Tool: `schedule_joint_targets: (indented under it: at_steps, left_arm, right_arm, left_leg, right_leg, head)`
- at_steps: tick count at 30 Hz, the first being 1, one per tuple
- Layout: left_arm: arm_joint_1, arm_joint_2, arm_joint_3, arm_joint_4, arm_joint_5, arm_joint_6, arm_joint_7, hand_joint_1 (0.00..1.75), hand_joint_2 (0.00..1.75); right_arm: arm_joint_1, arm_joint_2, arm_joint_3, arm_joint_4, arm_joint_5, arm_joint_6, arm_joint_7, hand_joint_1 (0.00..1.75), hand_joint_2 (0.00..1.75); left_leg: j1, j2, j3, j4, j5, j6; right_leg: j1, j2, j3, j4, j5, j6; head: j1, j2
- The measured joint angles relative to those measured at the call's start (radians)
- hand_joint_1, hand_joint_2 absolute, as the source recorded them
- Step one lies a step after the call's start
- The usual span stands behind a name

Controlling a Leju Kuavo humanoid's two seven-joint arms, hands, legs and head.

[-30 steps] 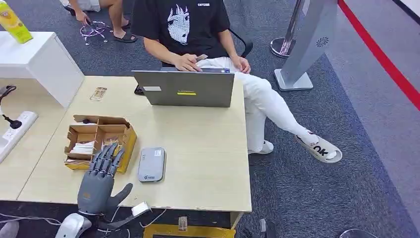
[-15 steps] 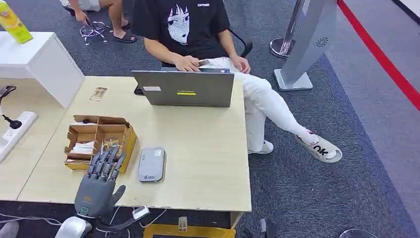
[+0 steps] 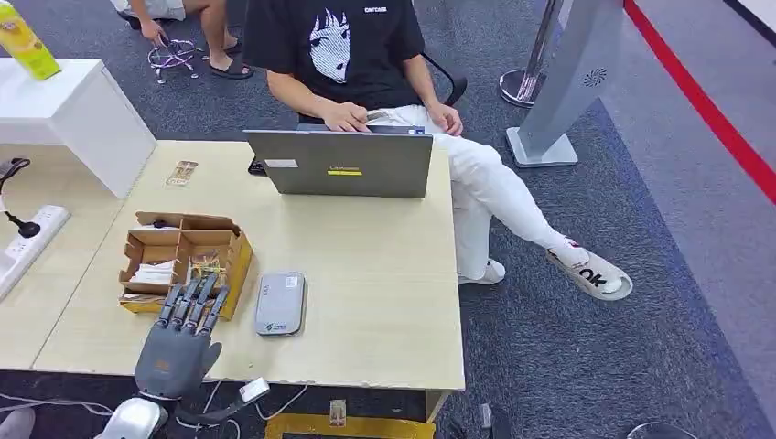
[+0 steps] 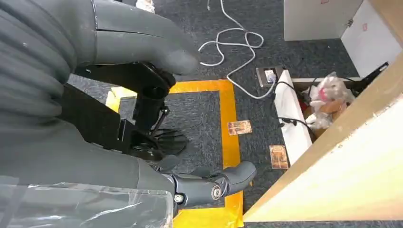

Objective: Pass the card to the sensor for recognition and then transmit it.

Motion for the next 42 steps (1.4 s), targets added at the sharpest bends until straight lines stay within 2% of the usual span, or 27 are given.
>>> schedule_joint_targets:
  at_steps: [4, 9, 26, 31, 36, 39, 42]
  left_arm:
    - [-0.051, 0.01, 0.021, 0.085, 0.006, 0.026, 0.002, 0.0, 1.75]
    - [-0.077, 0.014, 0.032, 0.138, 0.008, 0.031, -0.003, 0.0, 1.75]
    - [-0.089, 0.014, 0.036, 0.193, 0.012, 0.034, -0.003, 0.0, 1.75]
    - [-0.101, 0.014, 0.04, 0.213, 0.032, 0.041, -0.019, 0.0, 1.75]
    - [-0.122, 0.009, 0.049, 0.242, 0.046, 0.06, -0.037, 0.0, 1.75]
    - [-0.124, 0.007, 0.076, 0.247, 0.134, 0.13, -0.072, 0.0, 1.75]
    - [-0.13, 0.007, 0.113, 0.248, 0.164, 0.148, -0.09, 0.0, 1.75]
  right_arm:
    - [-0.001, 0.0, 0.0, 0.0, 0.008, 0.0, 0.003, 0.0, 1.75]
    - [-0.001, 0.0, -0.001, 0.0, 0.01, 0.0, 0.003, 0.0, 1.75]
    - [-0.002, 0.0, -0.002, 0.0, 0.011, 0.0, 0.003, 0.0, 1.75]
    - [-0.002, 0.0, -0.002, 0.0, 0.013, 0.0, 0.003, 0.0, 1.75]
    - [-0.002, 0.0, -0.002, 0.0, 0.013, 0.0, 0.001, 0.0, 1.75]
    - [-0.001, 0.0, -0.008, 0.0, 0.012, 0.002, 0.001, 0.0, 1.75]
    - [-0.001, 0.0, -0.016, 0.0, 0.012, 0.002, 0.0, 0.0, 1.75]
  left_leg:
    - [0.0, 0.0, 0.0, 0.0, 0.001, -0.001]
    - [0.0, 0.0, 0.0, 0.0, 0.001, 0.0]
    - [0.0, 0.0, 0.0, 0.0, 0.001, 0.0]
    - [0.0, 0.0, 0.0, 0.0, 0.001, 0.0]
    - [0.0, 0.0, 0.0, 0.0, 0.001, 0.0]
    - [0.0, 0.0, 0.0, 0.0, 0.001, 0.0]
    - [0.0, 0.0, 0.0, 0.0, 0.001, 0.0]
  right_leg:
    - [0.0, 0.0, 0.0, 0.001, 0.0, 0.0]
    - [0.0, 0.0, 0.0, 0.001, 0.0, 0.0]
    - [0.0, 0.0, 0.0, 0.001, 0.0, 0.0]
    - [0.0, 0.0, 0.0, 0.001, 0.0, 0.0]
    - [0.0, 0.0, 0.0, 0.001, 0.0, 0.0]
    - [0.0, 0.0, 0.0, 0.001, 0.0, 0.0]
    - [0.0, 0.0, 0.0, 0.001, 0.0, 0.0]
  head:
    - [0.0, 0.0]
    - [0.0, 0.0]
    - [0.0, 0.0]
    - [0.0, 0.0]
    - [0.0, 0.0]
    - [0.0, 0.0]
    - [0.0, 0.0]
